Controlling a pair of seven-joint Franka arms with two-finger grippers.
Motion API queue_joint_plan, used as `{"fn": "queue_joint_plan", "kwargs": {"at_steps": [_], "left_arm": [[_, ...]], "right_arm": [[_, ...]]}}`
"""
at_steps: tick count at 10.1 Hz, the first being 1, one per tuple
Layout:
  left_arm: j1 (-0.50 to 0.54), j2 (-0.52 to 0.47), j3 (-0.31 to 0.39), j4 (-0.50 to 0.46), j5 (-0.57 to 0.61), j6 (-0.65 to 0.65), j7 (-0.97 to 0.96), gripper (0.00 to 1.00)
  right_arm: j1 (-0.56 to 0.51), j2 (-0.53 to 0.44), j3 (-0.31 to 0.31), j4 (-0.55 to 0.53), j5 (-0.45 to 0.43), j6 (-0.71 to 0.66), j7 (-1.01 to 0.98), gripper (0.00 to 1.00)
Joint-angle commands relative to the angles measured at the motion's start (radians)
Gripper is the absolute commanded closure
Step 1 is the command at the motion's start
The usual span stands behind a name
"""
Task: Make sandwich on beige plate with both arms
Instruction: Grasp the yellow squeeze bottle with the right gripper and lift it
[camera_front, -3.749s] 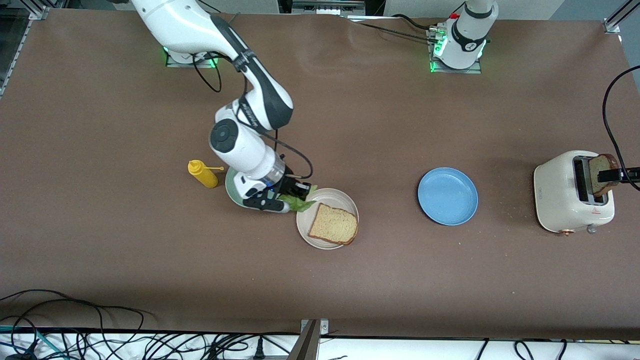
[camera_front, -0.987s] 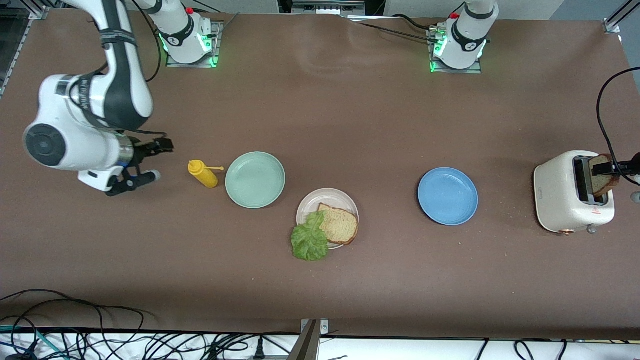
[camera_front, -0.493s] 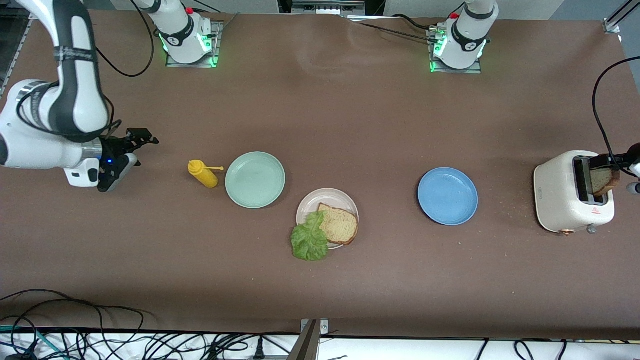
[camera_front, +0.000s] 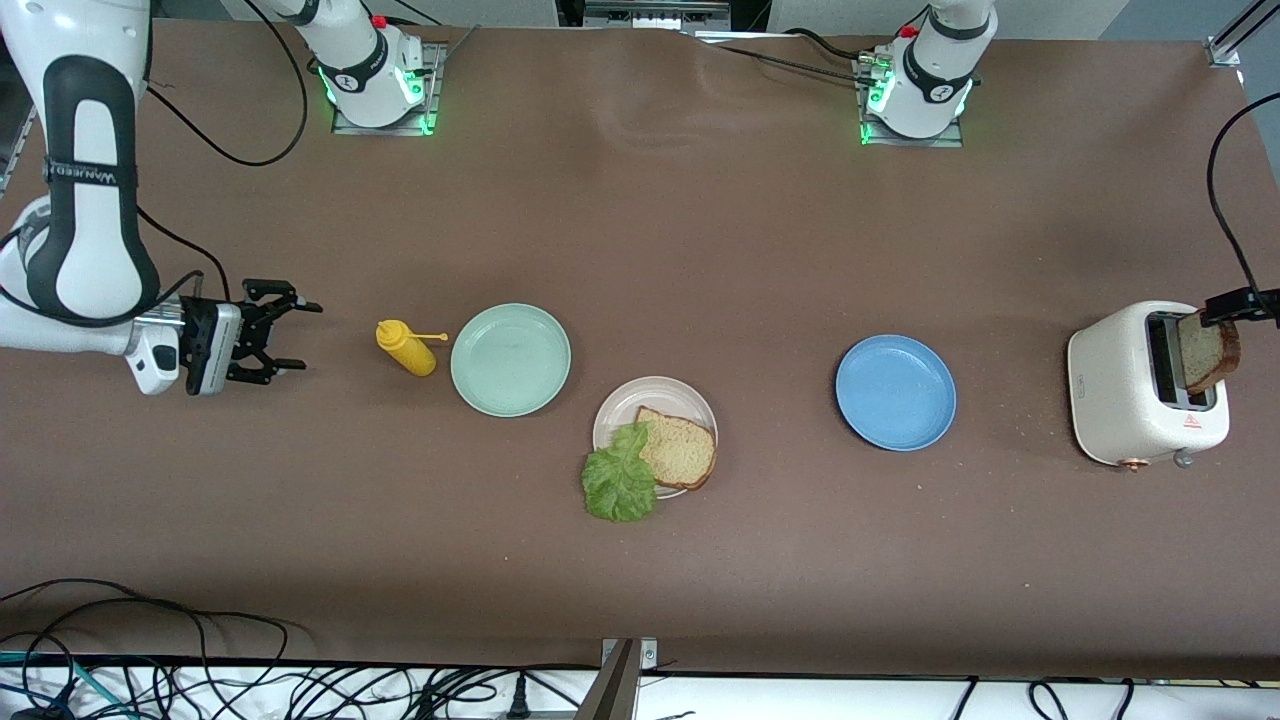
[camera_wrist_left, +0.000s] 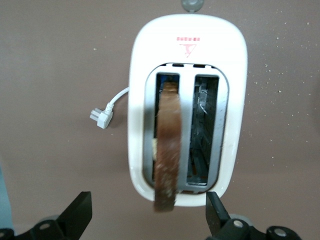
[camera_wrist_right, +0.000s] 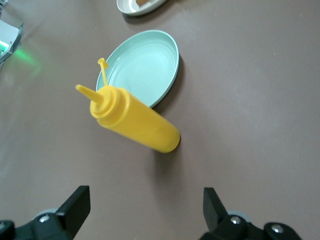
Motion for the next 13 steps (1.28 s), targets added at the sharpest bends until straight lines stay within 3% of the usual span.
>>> {"fn": "queue_joint_plan", "kwargs": {"at_steps": [1, 6, 8, 11, 13], "left_arm": [[0.021, -0.062, -0.007, -0.036, -0.030, 0.013, 0.063, 0.00], [0.021, -0.066, -0.007, -0.019, -0.032, 0.013, 0.063, 0.00], [0.012, -0.066, -0.009, -0.011, -0.032, 0.013, 0.063, 0.00], [0.011, -0.059, -0.021, 0.006, -0.032, 0.013, 0.062, 0.00], [0.011, -0.059, -0.033, 0.006, -0.032, 0.013, 0.048, 0.00]], "right_arm": [[-0.033, 0.111, 0.006, 0.008, 0.194, -0.094, -0.233, 0.00], [-0.062, 0.255, 0.012, 0.029, 0.414, -0.303, -0.518, 0.00], [-0.065, 0.286, 0.013, 0.053, 0.431, -0.349, -0.536, 0.00], [-0.106, 0.323, 0.107, 0.064, 0.470, -0.349, -0.632, 0.00], [-0.125, 0.331, 0.133, 0.099, 0.470, -0.351, -0.627, 0.00]]}}
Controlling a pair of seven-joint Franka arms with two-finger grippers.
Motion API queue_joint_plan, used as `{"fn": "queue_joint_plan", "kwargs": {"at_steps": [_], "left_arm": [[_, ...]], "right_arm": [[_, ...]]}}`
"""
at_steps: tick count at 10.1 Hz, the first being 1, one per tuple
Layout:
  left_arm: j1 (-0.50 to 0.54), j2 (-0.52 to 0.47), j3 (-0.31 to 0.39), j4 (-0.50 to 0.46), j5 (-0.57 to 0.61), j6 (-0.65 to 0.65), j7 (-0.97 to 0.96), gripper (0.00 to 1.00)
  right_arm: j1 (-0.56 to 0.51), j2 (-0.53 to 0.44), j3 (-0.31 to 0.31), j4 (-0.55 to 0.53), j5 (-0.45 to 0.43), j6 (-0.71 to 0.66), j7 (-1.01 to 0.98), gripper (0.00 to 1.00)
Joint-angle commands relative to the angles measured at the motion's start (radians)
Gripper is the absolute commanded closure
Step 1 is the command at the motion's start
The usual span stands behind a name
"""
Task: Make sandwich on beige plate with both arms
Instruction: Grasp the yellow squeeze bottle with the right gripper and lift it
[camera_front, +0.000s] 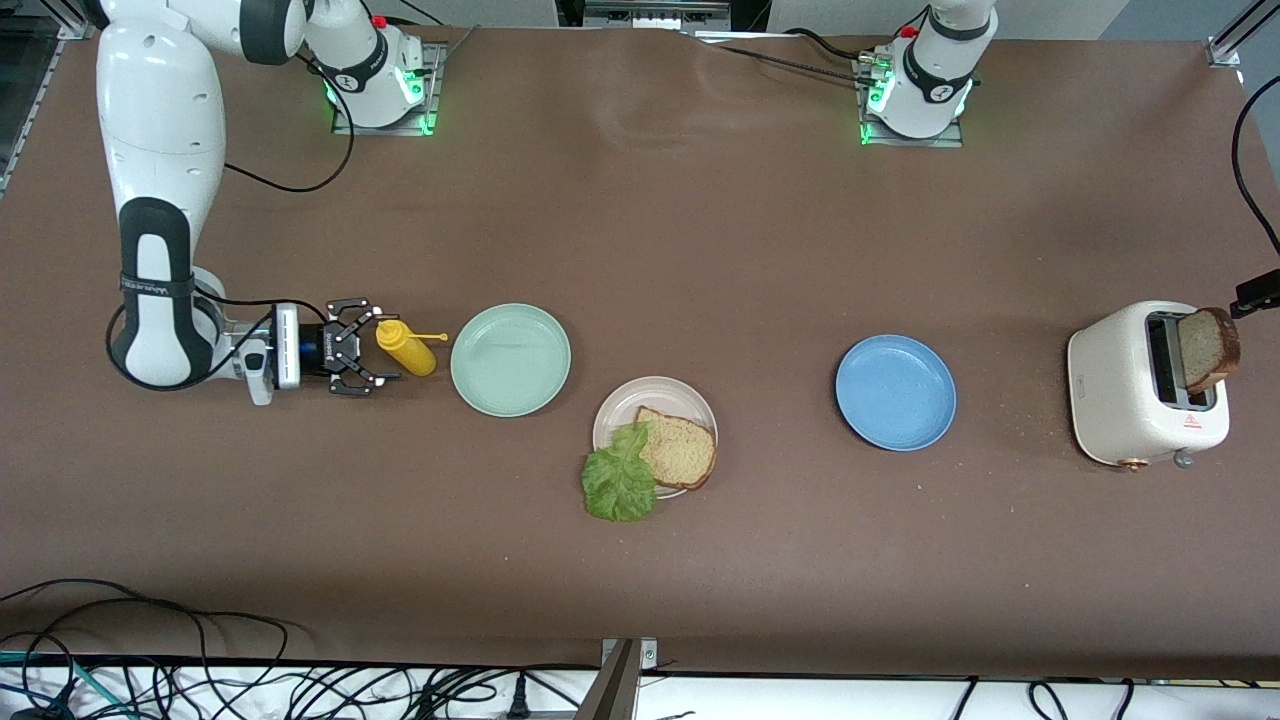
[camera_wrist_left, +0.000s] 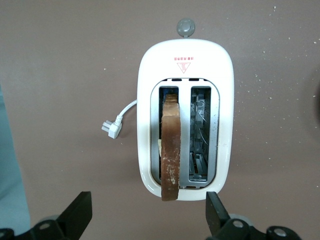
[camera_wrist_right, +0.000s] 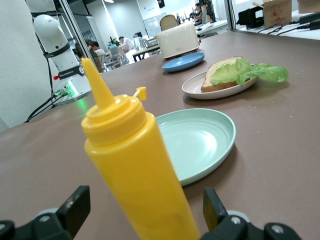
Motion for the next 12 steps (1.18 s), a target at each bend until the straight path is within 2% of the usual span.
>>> {"fn": "queue_joint_plan", "kwargs": {"at_steps": [1, 2, 3, 4, 5, 6, 7, 10, 12], "left_arm": [[-0.002, -0.004, -0.005, 0.010, -0.029, 0.003, 0.017, 0.00], [-0.002, -0.004, -0.007, 0.010, -0.029, 0.003, 0.017, 0.00], [-0.002, 0.000, -0.007, 0.010, -0.029, 0.003, 0.015, 0.00], [-0.002, 0.003, -0.008, 0.010, -0.029, 0.003, 0.015, 0.00], [-0.002, 0.003, -0.008, 0.010, -0.029, 0.003, 0.015, 0.00], [-0.002, 0.005, -0.008, 0.010, -0.029, 0.003, 0.015, 0.00], [-0.002, 0.005, -0.010, 0.010, -0.029, 0.003, 0.015, 0.00], [-0.003, 0.005, -0.010, 0.010, -0.029, 0.003, 0.012, 0.00], [-0.002, 0.005, -0.011, 0.010, -0.029, 0.003, 0.012, 0.00]], "right_arm": [[-0.032, 0.019, 0.020, 0.052, 0.016, -0.028, -0.004, 0.01], [-0.030, 0.019, 0.026, 0.054, 0.016, -0.028, -0.004, 0.10], [-0.032, 0.022, 0.038, 0.054, 0.016, -0.028, -0.002, 0.31], [-0.032, 0.022, 0.038, 0.054, 0.016, -0.028, 0.001, 0.62], [-0.036, 0.025, 0.038, 0.054, 0.016, -0.046, 0.042, 0.80], [-0.038, 0.025, 0.038, 0.055, 0.016, -0.057, 0.073, 0.92], [-0.038, 0.022, 0.038, 0.055, 0.016, -0.057, 0.099, 0.99], [-0.026, -0.013, 0.029, 0.071, 0.002, -0.057, 0.284, 1.00], [-0.007, -0.057, 0.009, 0.113, -0.058, -0.051, 0.430, 1.00]]}}
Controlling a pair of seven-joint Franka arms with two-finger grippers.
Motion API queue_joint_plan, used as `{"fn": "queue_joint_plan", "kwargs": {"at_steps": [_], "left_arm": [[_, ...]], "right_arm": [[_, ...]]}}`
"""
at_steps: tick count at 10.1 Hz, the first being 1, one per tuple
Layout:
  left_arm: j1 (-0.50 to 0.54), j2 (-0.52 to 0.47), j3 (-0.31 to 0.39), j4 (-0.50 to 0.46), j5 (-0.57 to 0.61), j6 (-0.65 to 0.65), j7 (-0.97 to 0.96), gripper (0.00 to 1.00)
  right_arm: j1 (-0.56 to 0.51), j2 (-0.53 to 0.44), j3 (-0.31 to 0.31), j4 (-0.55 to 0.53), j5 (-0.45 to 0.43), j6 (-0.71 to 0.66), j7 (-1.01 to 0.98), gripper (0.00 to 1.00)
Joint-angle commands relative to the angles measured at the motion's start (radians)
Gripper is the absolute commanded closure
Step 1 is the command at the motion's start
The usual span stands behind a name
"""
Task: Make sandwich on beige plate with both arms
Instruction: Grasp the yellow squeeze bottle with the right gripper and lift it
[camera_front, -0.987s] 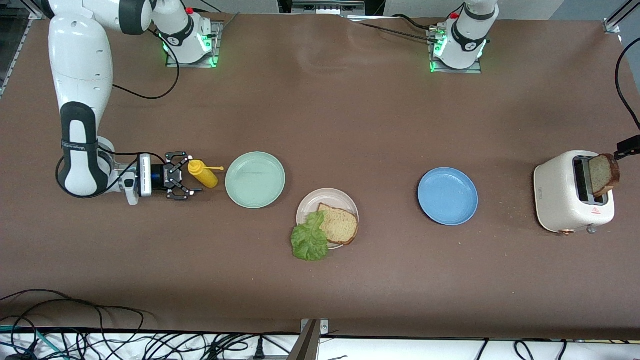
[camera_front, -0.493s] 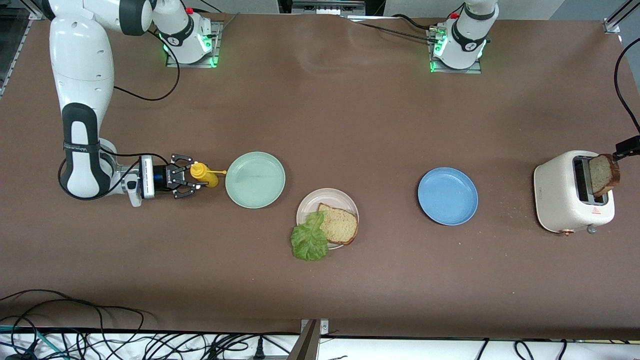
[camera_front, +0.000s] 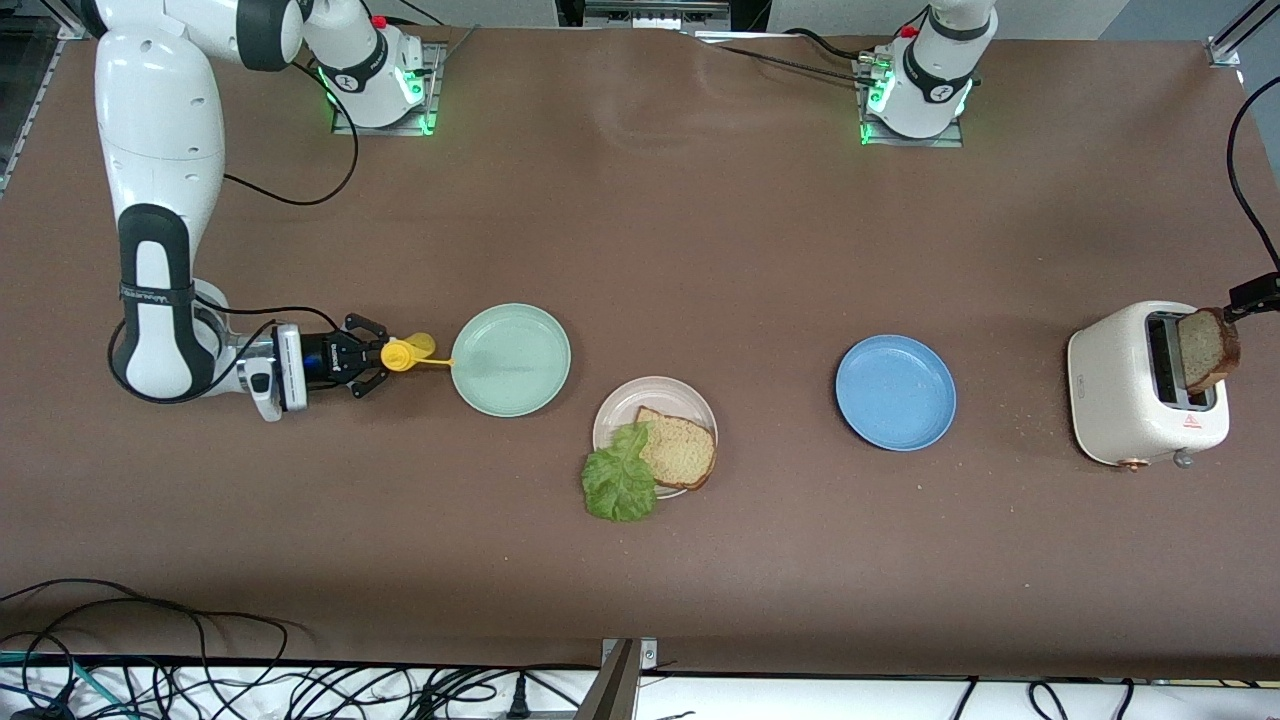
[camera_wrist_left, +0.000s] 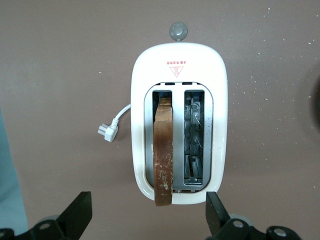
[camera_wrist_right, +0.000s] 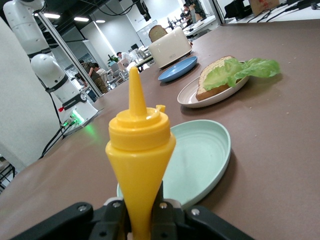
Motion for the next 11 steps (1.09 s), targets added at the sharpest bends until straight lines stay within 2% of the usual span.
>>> {"fn": "queue_joint_plan", "kwargs": {"at_steps": [1, 3, 4, 6, 11], "left_arm": [[-0.003, 0.000, 0.000, 0.008, -0.029, 0.002, 0.011, 0.00], [-0.003, 0.002, 0.000, 0.008, -0.029, 0.002, 0.011, 0.00], [-0.003, 0.002, -0.006, 0.008, -0.029, 0.002, 0.011, 0.00], [-0.003, 0.002, -0.006, 0.008, -0.029, 0.002, 0.011, 0.00], [-0.018, 0.032, -0.007, -0.002, -0.030, -0.007, 0.011, 0.00]], "right_arm": [[0.015, -0.061, -0.023, 0.056, -0.066, -0.020, 0.159, 1.00], [0.042, -0.116, -0.034, 0.105, -0.128, -0.007, 0.341, 1.00], [0.061, -0.123, -0.046, 0.166, -0.174, 0.000, 0.462, 1.00], [0.108, -0.123, -0.046, 0.327, -0.333, 0.035, 0.696, 1.00], [0.295, -0.121, -0.052, 0.502, -0.631, 0.148, 1.099, 1.00]]}}
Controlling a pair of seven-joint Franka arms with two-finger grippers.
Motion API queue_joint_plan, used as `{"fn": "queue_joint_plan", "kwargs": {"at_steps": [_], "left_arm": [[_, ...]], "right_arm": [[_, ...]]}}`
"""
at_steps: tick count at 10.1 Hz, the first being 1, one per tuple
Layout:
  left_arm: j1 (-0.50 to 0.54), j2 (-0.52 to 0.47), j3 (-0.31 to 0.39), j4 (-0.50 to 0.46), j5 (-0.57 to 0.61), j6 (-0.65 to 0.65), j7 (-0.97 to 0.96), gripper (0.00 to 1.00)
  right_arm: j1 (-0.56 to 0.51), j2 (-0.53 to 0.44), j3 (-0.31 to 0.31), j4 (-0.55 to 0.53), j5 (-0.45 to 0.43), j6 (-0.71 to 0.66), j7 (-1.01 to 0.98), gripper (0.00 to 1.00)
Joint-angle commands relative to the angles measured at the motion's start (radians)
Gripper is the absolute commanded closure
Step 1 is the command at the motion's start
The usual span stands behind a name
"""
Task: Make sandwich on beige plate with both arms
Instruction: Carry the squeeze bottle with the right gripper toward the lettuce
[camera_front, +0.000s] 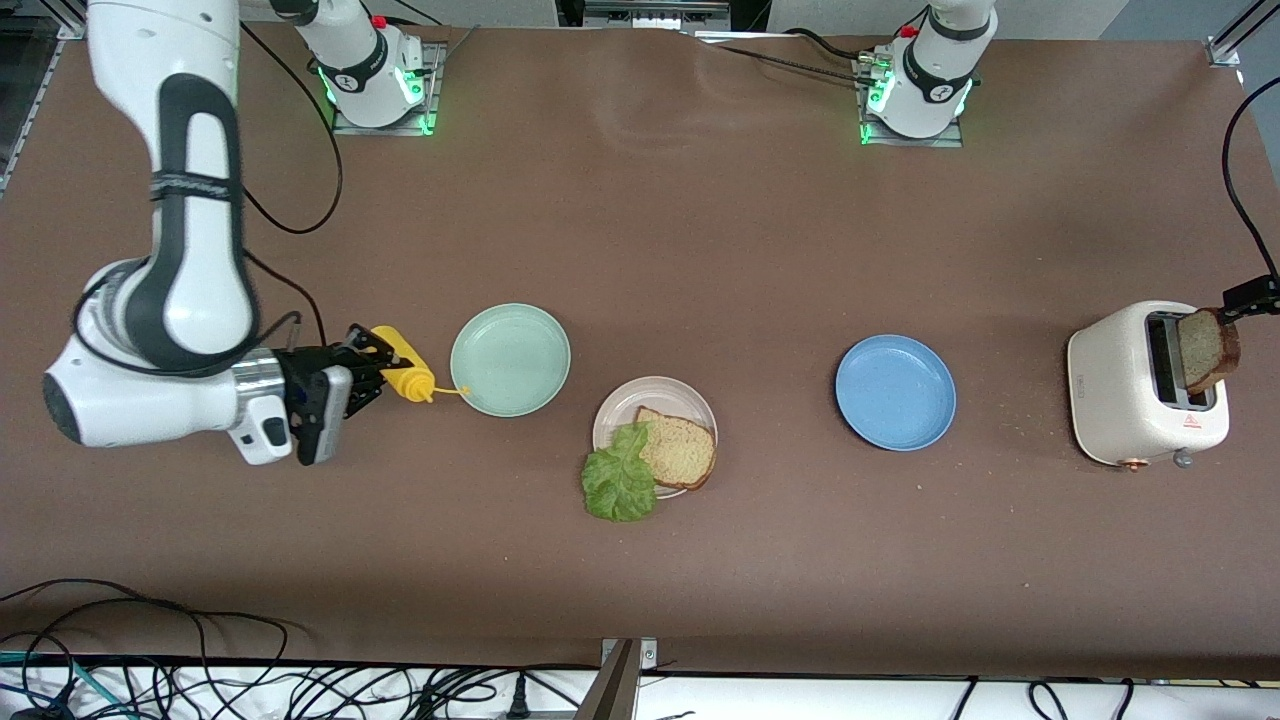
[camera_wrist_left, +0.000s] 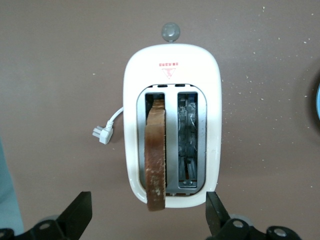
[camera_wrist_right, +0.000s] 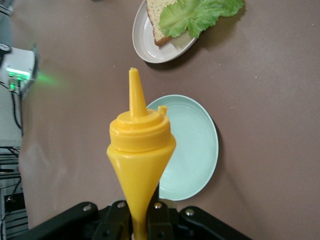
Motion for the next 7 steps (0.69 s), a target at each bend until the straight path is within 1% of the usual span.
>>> {"fn": "queue_joint_plan", "kwargs": {"at_steps": [1, 3, 4, 5, 6, 7], "left_arm": [[-0.012, 0.018, 0.004, -0.003, -0.030, -0.006, 0.012, 0.00], [-0.011, 0.028, 0.006, -0.011, -0.030, -0.006, 0.013, 0.00], [-0.011, 0.030, 0.006, -0.022, -0.030, -0.007, 0.013, 0.00], [-0.011, 0.036, 0.006, -0.022, -0.030, -0.009, 0.013, 0.00], [-0.008, 0.047, 0.006, -0.022, -0.030, -0.013, 0.013, 0.00], [0.000, 0.054, 0.006, -0.022, -0.028, -0.015, 0.013, 0.00]], "right_arm": [[0.122, 0.011, -0.012, 0.090, -0.156, 0.056, 0.217, 1.00], [0.241, 0.016, -0.012, 0.095, -0.295, 0.146, 0.375, 1.00], [0.285, 0.030, -0.006, 0.116, -0.378, 0.154, 0.400, 1.00], [0.328, 0.065, -0.005, 0.151, -0.470, 0.156, 0.399, 1.00], [0.354, 0.091, -0.002, 0.170, -0.533, 0.156, 0.399, 1.00], [0.375, 0.108, -0.002, 0.171, -0.564, 0.164, 0.398, 1.00]]}}
